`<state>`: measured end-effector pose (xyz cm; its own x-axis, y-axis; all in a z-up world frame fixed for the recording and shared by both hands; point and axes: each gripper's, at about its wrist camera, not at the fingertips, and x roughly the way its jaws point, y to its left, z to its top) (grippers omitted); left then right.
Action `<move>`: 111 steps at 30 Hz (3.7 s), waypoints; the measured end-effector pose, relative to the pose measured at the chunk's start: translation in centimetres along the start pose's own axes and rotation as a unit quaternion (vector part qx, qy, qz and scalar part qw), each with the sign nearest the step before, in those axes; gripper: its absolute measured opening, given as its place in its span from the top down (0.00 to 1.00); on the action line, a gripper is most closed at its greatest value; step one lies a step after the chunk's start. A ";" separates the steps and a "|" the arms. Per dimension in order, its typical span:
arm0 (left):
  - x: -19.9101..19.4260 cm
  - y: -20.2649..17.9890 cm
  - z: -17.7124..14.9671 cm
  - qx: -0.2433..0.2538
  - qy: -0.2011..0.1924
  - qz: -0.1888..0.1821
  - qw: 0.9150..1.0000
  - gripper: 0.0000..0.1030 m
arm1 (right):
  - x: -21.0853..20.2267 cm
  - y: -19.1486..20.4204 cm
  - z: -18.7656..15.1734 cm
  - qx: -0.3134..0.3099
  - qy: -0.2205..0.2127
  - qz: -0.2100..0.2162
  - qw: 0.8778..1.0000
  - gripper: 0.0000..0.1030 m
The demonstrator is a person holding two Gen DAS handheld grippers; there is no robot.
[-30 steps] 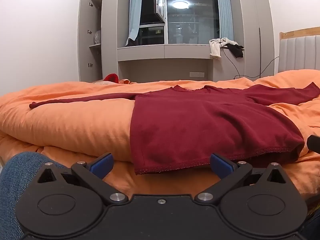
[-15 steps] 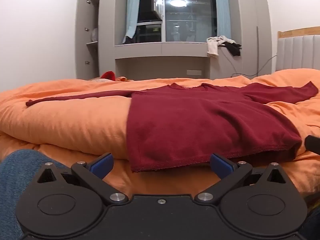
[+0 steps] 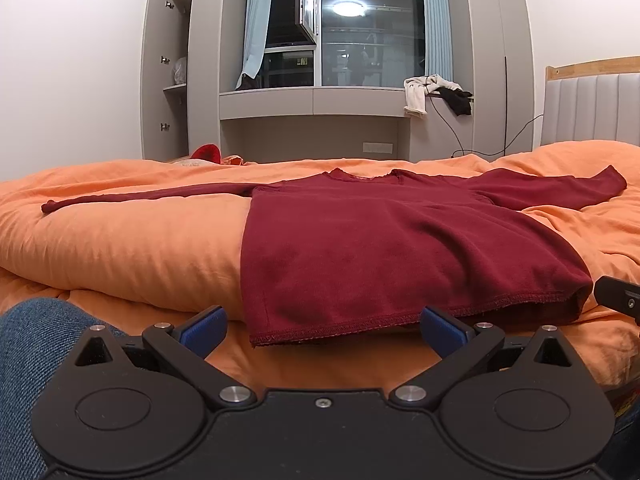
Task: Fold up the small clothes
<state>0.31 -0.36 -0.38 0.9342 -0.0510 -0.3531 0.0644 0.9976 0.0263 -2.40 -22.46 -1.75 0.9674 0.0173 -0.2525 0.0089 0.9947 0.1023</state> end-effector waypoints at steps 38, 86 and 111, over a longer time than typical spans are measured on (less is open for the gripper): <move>0.2 -0.2 0.0 0.009 0.003 -0.002 1.000 0.01 | 0.7 -0.3 -0.2 0.007 0.014 -0.007 1.000 0.00; 3.7 0.1 3.3 -0.021 0.058 -0.005 0.998 0.01 | 2.1 -0.5 2.3 0.006 0.053 0.024 0.998 0.00; 23.8 -4.5 15.4 0.011 0.053 -0.054 0.997 0.00 | 20.5 -22.9 14.9 0.148 -0.052 -0.146 0.977 0.00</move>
<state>27.65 -6.83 5.52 0.8796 -0.1513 -0.4511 0.1709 0.9853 0.0026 20.98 -46.43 5.03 0.9328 -0.2890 -0.2152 0.3467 0.8825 0.3178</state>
